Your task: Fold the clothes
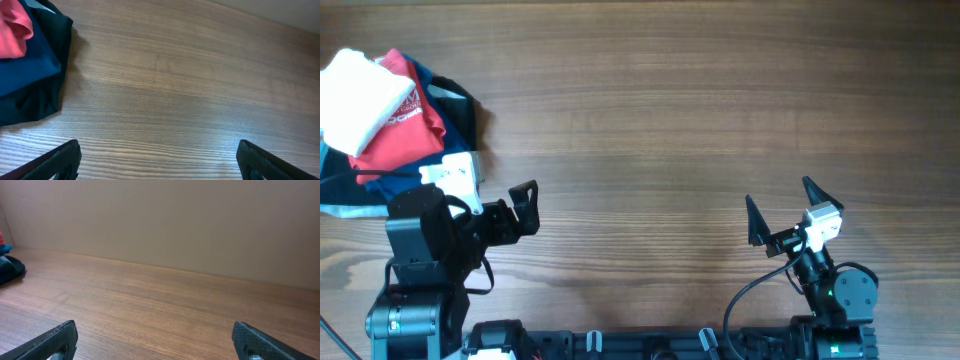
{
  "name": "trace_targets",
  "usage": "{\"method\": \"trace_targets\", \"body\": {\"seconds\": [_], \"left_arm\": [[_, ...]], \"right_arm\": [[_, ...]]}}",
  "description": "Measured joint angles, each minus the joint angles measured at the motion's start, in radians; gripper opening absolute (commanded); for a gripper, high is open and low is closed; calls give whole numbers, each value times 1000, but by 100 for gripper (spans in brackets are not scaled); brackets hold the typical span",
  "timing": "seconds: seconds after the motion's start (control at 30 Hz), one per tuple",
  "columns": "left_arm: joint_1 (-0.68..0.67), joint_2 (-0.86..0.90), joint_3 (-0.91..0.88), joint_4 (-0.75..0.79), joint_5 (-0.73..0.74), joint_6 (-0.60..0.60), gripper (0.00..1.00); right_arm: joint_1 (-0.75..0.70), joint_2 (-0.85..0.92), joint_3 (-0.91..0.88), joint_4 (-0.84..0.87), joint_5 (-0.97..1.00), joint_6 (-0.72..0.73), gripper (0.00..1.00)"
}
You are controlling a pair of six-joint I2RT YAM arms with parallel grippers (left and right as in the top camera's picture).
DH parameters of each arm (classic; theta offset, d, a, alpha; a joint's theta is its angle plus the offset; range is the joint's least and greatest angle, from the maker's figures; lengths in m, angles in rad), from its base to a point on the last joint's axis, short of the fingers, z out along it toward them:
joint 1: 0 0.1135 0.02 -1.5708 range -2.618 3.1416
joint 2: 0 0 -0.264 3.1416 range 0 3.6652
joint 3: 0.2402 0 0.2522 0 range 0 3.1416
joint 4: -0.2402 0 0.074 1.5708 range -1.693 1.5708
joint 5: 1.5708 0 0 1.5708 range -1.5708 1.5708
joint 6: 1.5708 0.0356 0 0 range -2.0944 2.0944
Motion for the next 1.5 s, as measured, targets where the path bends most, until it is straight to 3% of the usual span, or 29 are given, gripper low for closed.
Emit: {"method": "trace_targets", "body": {"seconds": [0.43,0.67,0.77,0.97,1.27,1.5], "left_arm": [[-11,-22,0,-10,0,0,100],[-67,-256,-34,-100,-68,0,100],[-106,-423,-165,-68,-94,1,100],[-111,-661,-503,250,-109,0,100],[-111,-680,-835,881,-117,0,100],[-111,-681,-877,824,-123,1,100]], "right_arm": [[0,0,0,0,0,0,100],[0,0,0,0,0,0,100],[0,0,0,0,-2,0,100],[0,0,0,0,-4,0,100],[0,0,0,0,-4,0,100],[0,0,0,0,-4,0,100]]}}
